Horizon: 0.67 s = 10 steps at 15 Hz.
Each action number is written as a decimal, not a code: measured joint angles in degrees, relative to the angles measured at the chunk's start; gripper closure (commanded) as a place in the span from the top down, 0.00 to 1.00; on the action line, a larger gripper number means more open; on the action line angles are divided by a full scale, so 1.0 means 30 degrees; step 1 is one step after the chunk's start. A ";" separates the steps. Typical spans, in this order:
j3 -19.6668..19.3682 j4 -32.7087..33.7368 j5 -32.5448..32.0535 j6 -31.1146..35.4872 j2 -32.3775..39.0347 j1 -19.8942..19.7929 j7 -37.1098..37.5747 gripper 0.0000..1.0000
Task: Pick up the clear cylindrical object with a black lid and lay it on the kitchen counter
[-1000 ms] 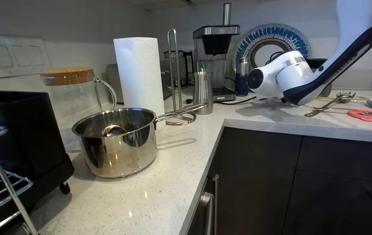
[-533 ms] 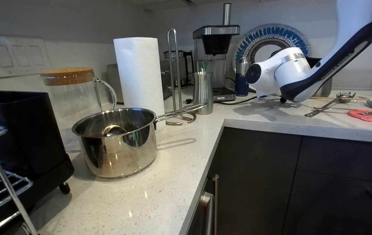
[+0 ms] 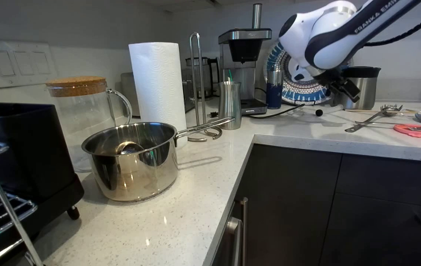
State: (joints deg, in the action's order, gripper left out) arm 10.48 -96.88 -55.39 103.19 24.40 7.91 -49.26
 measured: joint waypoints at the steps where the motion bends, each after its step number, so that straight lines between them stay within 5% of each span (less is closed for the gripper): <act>1: 0.0075 -0.0257 0.1316 -0.0319 -0.0778 -0.0133 -0.0559 1.00; 10: -0.1148 -0.4673 1.0948 -0.0674 -0.8458 -0.1724 -0.1468 1.00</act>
State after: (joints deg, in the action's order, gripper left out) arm 7.03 -110.90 -22.55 101.17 -0.97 2.74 -53.66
